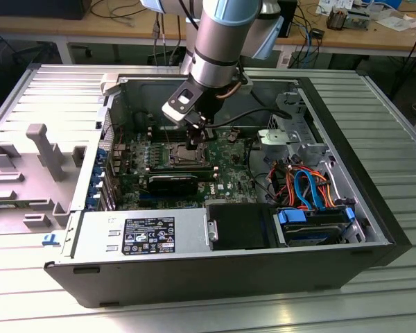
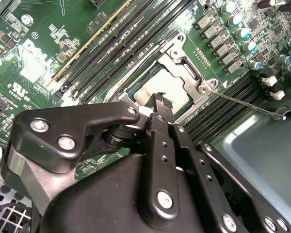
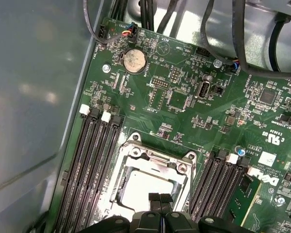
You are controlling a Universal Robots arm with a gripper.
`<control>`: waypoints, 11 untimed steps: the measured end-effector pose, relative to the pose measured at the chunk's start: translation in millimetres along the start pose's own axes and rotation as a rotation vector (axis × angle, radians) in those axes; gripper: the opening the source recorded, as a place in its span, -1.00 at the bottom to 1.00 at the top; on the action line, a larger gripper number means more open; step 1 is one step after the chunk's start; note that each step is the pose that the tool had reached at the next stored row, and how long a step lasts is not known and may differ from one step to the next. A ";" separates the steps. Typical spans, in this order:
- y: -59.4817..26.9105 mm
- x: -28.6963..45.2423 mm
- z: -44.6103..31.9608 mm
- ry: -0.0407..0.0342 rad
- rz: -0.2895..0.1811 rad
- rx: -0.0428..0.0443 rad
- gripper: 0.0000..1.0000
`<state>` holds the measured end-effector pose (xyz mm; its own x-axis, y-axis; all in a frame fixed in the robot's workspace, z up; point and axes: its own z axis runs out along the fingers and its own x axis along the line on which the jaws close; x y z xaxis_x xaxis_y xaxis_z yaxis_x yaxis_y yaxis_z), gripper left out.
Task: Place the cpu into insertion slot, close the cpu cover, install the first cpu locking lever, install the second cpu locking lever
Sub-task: 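Install the first cpu locking lever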
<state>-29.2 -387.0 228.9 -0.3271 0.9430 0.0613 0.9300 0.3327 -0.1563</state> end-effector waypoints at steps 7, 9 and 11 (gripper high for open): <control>0.0 0.0 0.0 -0.0050 -0.032 0.0020 -0.79; 0.0 0.0 0.0 -0.0058 -0.037 0.0023 -0.79; 0.0 0.0 0.0 -0.0066 -0.042 0.0026 -0.79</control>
<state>-29.2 -387.0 228.9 -0.3670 0.9282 0.0613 0.9149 0.3721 -0.1562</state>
